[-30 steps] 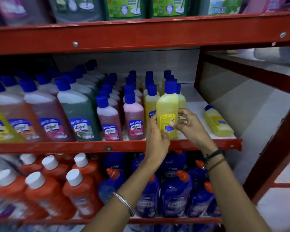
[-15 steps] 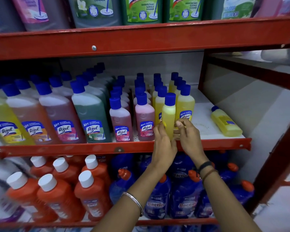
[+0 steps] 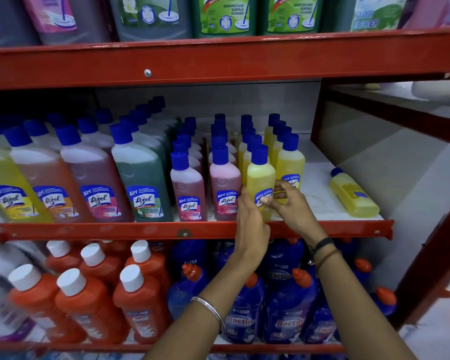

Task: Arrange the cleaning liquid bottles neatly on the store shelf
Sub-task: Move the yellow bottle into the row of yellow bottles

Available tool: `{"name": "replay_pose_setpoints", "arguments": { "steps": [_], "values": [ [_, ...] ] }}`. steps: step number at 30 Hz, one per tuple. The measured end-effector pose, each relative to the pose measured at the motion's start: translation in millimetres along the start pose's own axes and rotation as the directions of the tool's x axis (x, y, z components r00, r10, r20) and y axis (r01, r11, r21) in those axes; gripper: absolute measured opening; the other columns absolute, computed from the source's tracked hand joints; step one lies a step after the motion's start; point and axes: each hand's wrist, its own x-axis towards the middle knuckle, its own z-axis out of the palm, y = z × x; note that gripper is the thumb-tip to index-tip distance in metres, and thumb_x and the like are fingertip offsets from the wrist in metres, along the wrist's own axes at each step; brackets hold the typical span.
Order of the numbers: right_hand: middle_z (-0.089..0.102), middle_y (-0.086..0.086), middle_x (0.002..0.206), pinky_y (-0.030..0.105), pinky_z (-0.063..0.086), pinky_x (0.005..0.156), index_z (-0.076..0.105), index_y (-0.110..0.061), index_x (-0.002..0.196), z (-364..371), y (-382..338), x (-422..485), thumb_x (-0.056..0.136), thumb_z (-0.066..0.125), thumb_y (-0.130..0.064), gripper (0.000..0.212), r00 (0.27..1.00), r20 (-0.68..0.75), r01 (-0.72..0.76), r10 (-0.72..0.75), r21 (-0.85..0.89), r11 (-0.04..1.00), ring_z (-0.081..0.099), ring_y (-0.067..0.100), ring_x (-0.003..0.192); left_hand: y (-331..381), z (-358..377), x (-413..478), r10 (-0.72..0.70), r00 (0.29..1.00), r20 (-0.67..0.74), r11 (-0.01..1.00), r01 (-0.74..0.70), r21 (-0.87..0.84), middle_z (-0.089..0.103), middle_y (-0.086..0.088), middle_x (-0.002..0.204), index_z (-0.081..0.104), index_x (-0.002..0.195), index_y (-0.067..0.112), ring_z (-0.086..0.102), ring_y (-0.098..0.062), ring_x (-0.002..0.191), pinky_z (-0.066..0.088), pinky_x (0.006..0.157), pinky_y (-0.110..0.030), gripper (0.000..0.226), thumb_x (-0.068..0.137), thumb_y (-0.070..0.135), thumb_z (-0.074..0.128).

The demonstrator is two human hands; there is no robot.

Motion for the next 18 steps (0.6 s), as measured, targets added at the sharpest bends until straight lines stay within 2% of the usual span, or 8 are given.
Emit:
{"name": "replay_pose_setpoints", "arguments": {
  "steps": [3,5,7,11,12,13,15,18],
  "values": [
    [0.065,0.004,0.105,0.021,0.052,0.068,0.056,-0.01,0.115,7,3,-5,0.078,0.072,-0.021,0.041,0.994,-0.105,0.005,-0.006,-0.01,1.0,0.06,0.016,0.091,1,2,-11,0.007,1.0,0.01,0.999,-0.007,0.031,0.022,-0.016,0.15,0.002,0.147,0.005,0.026,-0.025,0.14,0.031,0.115,-0.037,0.091,0.074,-0.024,0.047],
    [0.065,0.005,0.11,0.035,0.057,0.075,0.056,-0.011,0.115,11,4,-6,0.077,0.073,-0.025,0.044,0.988,-0.151,0.002,-0.007,-0.03,1.0,0.061,0.018,0.095,1,5,-17,0.009,1.0,0.027,0.999,-0.01,0.047,0.01,-0.015,0.155,-0.001,0.147,0.006,0.016,-0.025,0.144,0.025,0.118,-0.035,0.09,0.075,-0.024,0.046],
    [0.065,0.005,0.113,0.042,0.057,0.081,0.056,-0.012,0.115,13,5,-7,0.075,0.074,-0.03,0.047,0.985,-0.174,-0.005,-0.004,-0.049,0.999,0.061,0.02,0.097,1,7,-22,0.012,0.999,0.036,0.998,-0.014,0.065,0.0,-0.013,0.158,-0.003,0.147,0.006,0.007,-0.024,0.146,0.017,0.118,-0.025,0.088,0.078,-0.022,0.045],
    [0.065,0.004,0.11,0.029,0.054,0.079,0.057,-0.011,0.114,10,1,-11,0.077,0.073,-0.026,0.043,0.986,-0.163,0.024,-0.029,-0.03,0.999,0.061,0.015,0.094,2,10,-28,0.104,0.994,-0.014,0.99,-0.102,0.101,-0.006,-0.013,0.158,0.002,0.147,0.004,0.002,-0.023,0.147,0.002,0.106,0.0,0.08,0.081,-0.021,0.041],
    [0.064,0.002,0.107,0.021,0.053,0.076,0.057,-0.01,0.114,7,0,-13,0.077,0.073,-0.024,0.042,0.987,-0.157,0.036,-0.037,-0.01,0.999,0.061,0.013,0.091,3,11,-28,0.15,0.988,-0.045,0.984,-0.145,0.107,-0.005,-0.013,0.157,0.006,0.147,0.004,0.003,-0.024,0.147,0.008,0.112,-0.004,0.077,0.083,-0.019,0.04],
    [0.063,0.0,0.104,0.012,0.051,0.071,0.057,-0.01,0.115,2,0,-14,0.078,0.072,-0.023,0.042,0.987,-0.158,0.043,-0.041,0.01,0.999,0.061,0.009,0.087,4,12,-29,0.21,0.974,-0.083,0.973,-0.2,0.113,-0.003,-0.013,0.157,0.011,0.146,0.006,0.004,-0.026,0.147,0.016,0.117,-0.017,0.072,0.084,-0.017,0.04],
    [0.063,0.0,0.1,0.002,0.046,0.065,0.057,-0.011,0.114,-14,1,-15,0.081,0.069,-0.021,0.037,0.979,-0.192,0.071,-0.062,0.042,0.997,0.059,0.002,0.084,10,19,-27,0.34,0.929,-0.145,0.937,-0.323,0.13,0.005,-0.01,0.154,0.024,0.141,0.013,0.013,-0.027,0.145,0.026,0.117,-0.038,0.061,0.087,-0.011,0.042],
    [0.065,0.005,0.101,0.009,0.047,0.071,0.058,-0.016,0.107,-51,11,-8,0.083,0.066,-0.02,0.025,0.943,-0.318,0.1,-0.099,-0.014,0.995,0.062,0.009,0.088,32,37,-19,0.497,0.856,-0.142,0.867,-0.483,0.125,0.029,-0.015,0.143,0.042,0.128,0.007,0.029,-0.024,0.135,0.029,0.114,-0.033,0.046,0.085,-0.008,0.047]
  ]
}}
